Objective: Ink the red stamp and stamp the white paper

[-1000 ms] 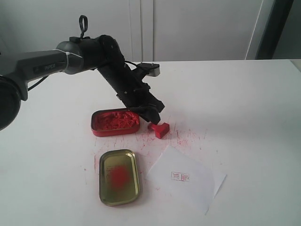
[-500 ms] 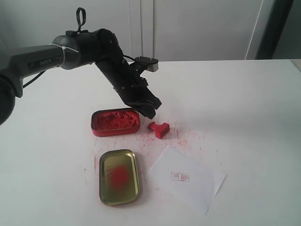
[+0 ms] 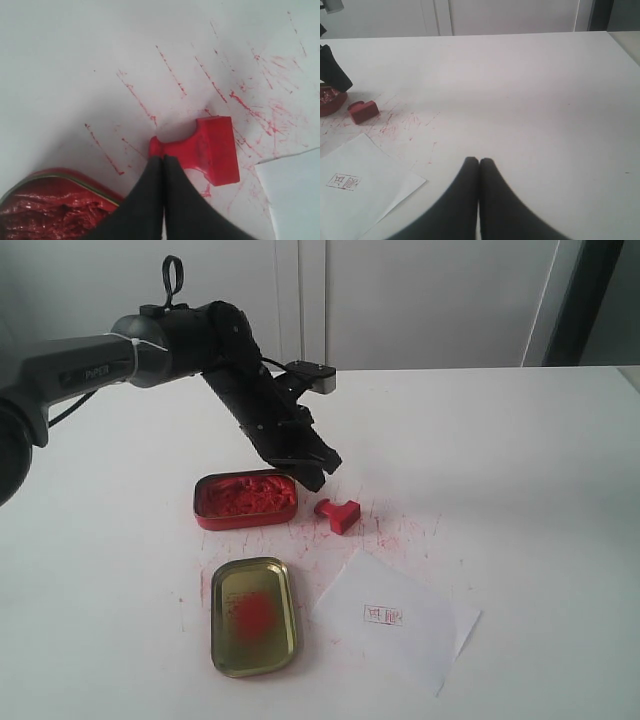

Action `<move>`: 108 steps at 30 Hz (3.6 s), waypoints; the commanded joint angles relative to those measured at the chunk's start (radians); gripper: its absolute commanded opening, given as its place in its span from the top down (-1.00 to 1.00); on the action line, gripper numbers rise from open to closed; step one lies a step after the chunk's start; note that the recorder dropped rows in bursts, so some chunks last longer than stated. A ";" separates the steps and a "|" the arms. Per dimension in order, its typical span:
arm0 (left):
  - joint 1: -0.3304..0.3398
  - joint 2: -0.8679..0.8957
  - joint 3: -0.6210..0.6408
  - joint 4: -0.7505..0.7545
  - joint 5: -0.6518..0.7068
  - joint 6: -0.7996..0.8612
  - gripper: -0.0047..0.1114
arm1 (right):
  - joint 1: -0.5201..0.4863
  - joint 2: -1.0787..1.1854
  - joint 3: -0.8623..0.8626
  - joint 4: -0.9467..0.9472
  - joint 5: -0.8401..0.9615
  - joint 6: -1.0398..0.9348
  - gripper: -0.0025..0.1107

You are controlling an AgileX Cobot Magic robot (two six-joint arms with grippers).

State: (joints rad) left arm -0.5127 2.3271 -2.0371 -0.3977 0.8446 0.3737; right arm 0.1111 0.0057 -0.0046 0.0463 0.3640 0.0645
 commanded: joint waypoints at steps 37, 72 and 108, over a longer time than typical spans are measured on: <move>0.096 -0.094 -0.002 0.487 0.215 -0.558 0.92 | -0.006 -0.006 0.005 -0.001 -0.015 0.001 0.96; 0.210 -0.301 0.257 0.511 0.292 -0.506 0.92 | -0.006 -0.006 0.005 -0.001 -0.015 0.001 0.96; 0.400 -1.088 1.156 0.235 -0.118 -0.326 0.92 | -0.006 -0.006 0.005 -0.001 -0.015 0.001 0.96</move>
State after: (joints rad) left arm -0.1155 1.2901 -0.9182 -0.1410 0.7214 0.0401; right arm 0.1111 0.0057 -0.0046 0.0463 0.3640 0.0645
